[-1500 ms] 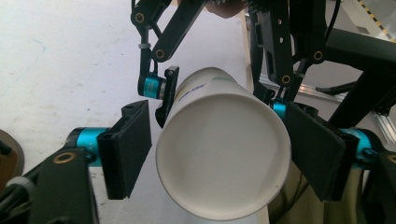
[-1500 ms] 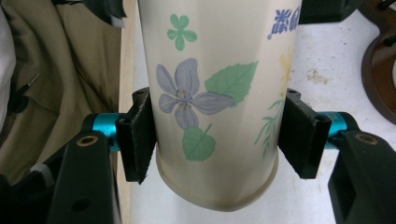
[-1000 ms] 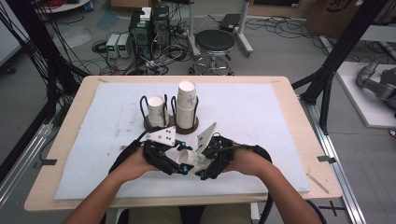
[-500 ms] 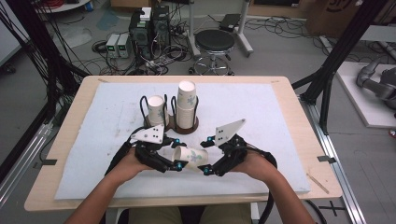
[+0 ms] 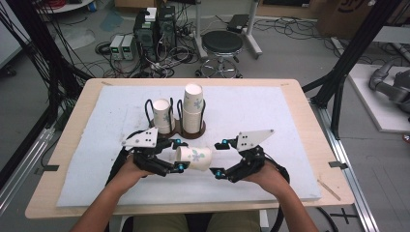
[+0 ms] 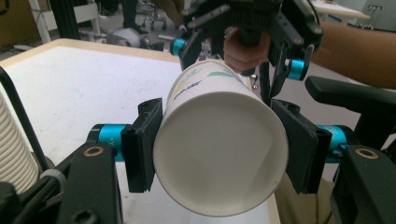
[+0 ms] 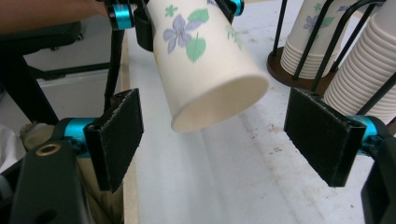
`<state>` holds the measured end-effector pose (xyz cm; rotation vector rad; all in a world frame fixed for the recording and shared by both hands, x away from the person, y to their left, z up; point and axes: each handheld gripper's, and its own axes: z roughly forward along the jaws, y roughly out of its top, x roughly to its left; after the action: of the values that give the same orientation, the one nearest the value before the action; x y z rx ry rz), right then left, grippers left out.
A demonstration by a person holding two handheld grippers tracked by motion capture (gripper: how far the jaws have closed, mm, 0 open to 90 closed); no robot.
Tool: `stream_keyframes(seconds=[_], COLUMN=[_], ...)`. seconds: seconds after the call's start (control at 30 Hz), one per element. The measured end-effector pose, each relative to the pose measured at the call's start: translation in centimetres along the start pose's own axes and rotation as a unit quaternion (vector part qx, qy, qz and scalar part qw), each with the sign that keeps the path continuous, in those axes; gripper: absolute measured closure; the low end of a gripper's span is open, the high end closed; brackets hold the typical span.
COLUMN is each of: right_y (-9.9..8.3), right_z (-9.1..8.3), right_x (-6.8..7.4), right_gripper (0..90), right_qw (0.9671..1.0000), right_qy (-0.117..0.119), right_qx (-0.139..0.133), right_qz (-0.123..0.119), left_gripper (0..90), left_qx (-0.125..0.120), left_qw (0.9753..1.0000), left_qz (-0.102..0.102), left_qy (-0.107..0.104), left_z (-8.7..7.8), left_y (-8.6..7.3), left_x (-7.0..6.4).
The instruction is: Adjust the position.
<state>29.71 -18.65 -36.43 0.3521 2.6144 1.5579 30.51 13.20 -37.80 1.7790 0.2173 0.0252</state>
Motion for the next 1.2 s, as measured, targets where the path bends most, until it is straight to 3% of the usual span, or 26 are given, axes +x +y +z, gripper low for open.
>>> stream_keyframes(seconds=[0.3, 0.43, 1.2], right_y=[-2.2, -2.3, -2.2], right_z=[0.6, 0.7, 2.2], right_x=[-0.2, -0.2, -0.5], right_gripper=[20.3, 20.3, 20.8], right_qw=[0.9988, 0.9986, 0.9958], right_qy=[0.009, 0.015, 0.061], right_qx=[-0.042, -0.044, -0.067], right_qz=[0.022, 0.024, 0.013], left_gripper=[37.1, 37.1, 37.1], left_qx=[-0.014, -0.027, -0.039], left_qw=[0.9999, 0.9995, 0.9981], left_qz=[0.008, 0.011, 0.024], left_qy=[-0.003, -0.007, -0.042], left_z=[-0.2, -0.2, 0.7], left_y=[-0.6, -0.5, -0.2], left_x=[-0.1, -0.3, -0.8])
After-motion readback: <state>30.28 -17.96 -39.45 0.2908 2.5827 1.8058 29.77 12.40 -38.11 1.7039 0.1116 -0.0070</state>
